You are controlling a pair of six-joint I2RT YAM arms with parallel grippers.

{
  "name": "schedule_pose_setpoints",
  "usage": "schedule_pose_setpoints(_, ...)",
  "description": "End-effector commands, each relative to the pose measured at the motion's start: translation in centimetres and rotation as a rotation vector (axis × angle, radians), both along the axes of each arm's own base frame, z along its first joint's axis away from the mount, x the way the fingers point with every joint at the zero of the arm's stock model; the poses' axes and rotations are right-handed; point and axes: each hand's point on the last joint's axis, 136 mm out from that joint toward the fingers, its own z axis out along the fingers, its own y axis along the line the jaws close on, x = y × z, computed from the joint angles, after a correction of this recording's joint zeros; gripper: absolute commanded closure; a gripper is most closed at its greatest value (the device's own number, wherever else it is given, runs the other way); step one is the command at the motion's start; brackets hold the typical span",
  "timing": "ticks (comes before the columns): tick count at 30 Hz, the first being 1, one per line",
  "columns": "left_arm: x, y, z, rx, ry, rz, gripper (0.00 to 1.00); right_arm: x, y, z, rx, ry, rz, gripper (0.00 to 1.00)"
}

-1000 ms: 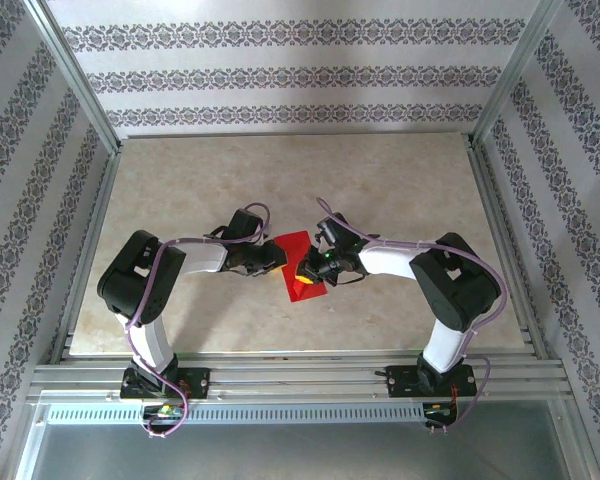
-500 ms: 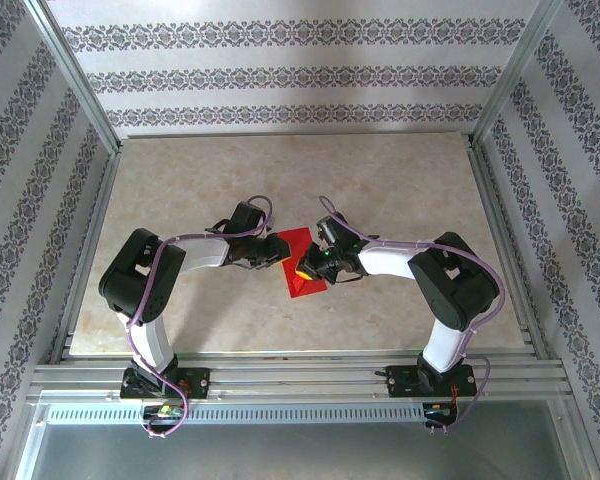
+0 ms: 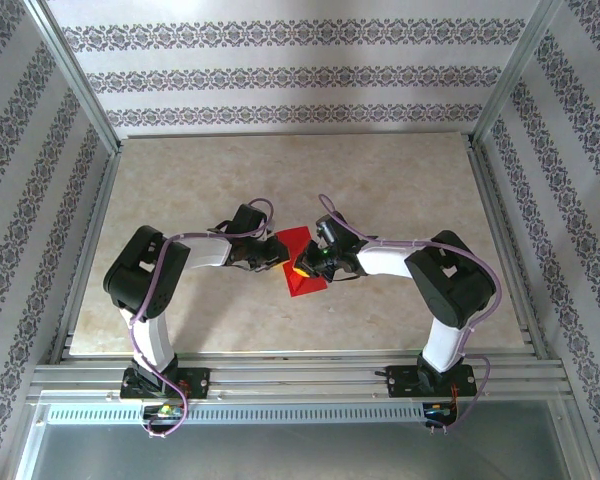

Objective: Fold a paper plane with a square sheet of paper (pick it up from the middle)
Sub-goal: Fold the triangle a second time at the center of the table.

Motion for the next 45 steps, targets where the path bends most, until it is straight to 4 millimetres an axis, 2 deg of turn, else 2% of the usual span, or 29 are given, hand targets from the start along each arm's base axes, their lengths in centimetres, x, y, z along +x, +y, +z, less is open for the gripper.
schedule_pose_setpoints(1,0.3,0.6,-0.5,0.037,0.018,0.008,0.84,-0.5,0.3,-0.6,0.005,0.018,0.004,0.95)
schedule_pose_setpoints(32,-0.1,0.9,-1.4,0.054,0.05,0.015,0.85,0.5,1.0,-1.6,0.009,0.018,-0.02,0.95)
schedule_pose_setpoints(45,-0.1,0.9,-1.5,0.057,0.052,0.015,0.85,0.7,1.5,-1.2,0.024,0.003,-0.008,0.95)
